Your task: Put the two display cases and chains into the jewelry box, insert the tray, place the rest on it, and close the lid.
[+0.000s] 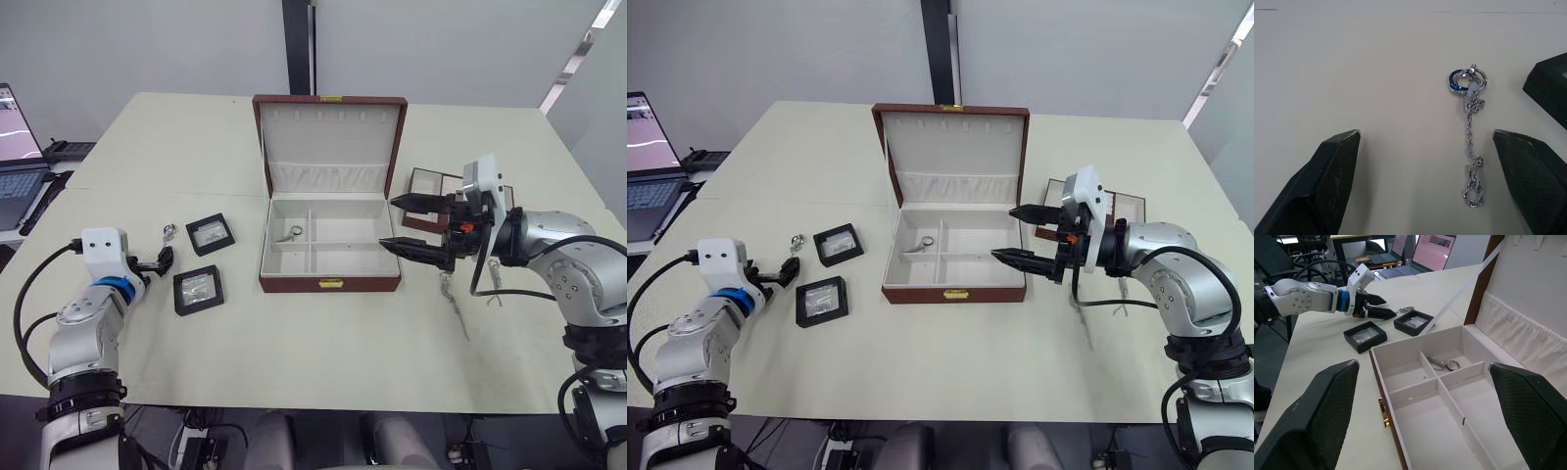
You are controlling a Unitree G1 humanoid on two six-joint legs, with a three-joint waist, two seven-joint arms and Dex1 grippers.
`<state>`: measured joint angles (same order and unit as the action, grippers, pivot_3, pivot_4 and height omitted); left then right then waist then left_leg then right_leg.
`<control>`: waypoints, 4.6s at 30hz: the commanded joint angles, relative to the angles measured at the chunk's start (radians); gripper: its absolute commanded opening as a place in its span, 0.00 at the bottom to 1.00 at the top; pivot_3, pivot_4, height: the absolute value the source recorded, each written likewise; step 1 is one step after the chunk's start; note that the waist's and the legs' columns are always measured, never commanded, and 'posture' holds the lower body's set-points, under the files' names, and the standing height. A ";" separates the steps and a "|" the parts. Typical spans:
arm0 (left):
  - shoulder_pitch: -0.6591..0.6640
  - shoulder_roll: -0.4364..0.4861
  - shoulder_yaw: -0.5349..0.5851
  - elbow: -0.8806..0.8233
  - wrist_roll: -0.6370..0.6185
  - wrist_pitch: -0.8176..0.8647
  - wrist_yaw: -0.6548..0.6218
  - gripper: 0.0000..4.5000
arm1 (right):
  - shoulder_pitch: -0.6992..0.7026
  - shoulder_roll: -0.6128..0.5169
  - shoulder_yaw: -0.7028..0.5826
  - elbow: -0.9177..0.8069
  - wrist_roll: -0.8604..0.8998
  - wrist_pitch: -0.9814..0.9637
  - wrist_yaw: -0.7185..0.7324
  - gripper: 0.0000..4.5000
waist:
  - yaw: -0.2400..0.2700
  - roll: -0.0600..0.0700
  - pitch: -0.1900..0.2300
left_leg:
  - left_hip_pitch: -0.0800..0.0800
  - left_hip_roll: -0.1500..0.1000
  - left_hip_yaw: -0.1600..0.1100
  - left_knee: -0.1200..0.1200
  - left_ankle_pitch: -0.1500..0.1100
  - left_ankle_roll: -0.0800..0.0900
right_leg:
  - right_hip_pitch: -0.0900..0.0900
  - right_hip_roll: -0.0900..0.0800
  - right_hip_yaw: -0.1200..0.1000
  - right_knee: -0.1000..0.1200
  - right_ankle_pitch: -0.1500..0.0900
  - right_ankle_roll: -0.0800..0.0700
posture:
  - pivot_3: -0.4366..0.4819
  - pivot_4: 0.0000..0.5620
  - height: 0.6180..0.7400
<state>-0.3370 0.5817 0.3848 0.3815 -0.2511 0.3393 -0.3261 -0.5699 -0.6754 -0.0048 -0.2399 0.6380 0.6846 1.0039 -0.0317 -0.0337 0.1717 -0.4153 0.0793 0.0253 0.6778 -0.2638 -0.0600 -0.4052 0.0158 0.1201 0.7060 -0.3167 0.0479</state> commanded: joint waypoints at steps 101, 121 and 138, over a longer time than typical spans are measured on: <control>-0.352 0.248 -0.457 -0.352 -0.146 0.207 -0.884 0.00 | 0.265 -0.135 -0.241 -0.359 0.140 0.049 -0.193 1.00 | -0.008 0.001 0.000 | -0.001 0.000 -0.001 0.000 0.000 0.000 | 0.000 0.002 0.000 -0.001 -0.001 -0.001 | 0.48 0.27 1.00; -0.271 0.238 -0.476 -0.356 -0.113 0.198 -0.893 0.00 | 0.259 -0.150 -0.234 -0.340 0.142 0.040 -0.192 1.00 | -0.006 0.001 0.000 | -0.001 0.000 -0.001 0.000 0.000 0.000 | 0.000 0.002 0.000 -0.001 -0.001 -0.001 | 0.48 0.27 1.00; -0.245 0.255 -0.388 -0.378 -0.182 0.246 -0.885 0.71 | 0.280 -0.162 -0.260 -0.280 0.139 0.019 -0.145 1.00 | -0.006 0.001 0.000 | -0.001 0.000 -0.001 0.000 0.000 0.000 | 0.000 0.002 0.000 -0.001 -0.001 -0.001 | 0.48 0.27 1.00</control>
<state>-0.5890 0.8170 -0.0550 0.0382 -0.4035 0.5753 -1.2096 -0.2977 -0.8219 -0.2164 -0.5319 0.7682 0.7273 0.8459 -0.0374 -0.0327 0.1712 -0.4160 0.0792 0.0242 0.6776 -0.2638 -0.0598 -0.4053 0.0175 0.1204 0.7047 -0.3177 0.0471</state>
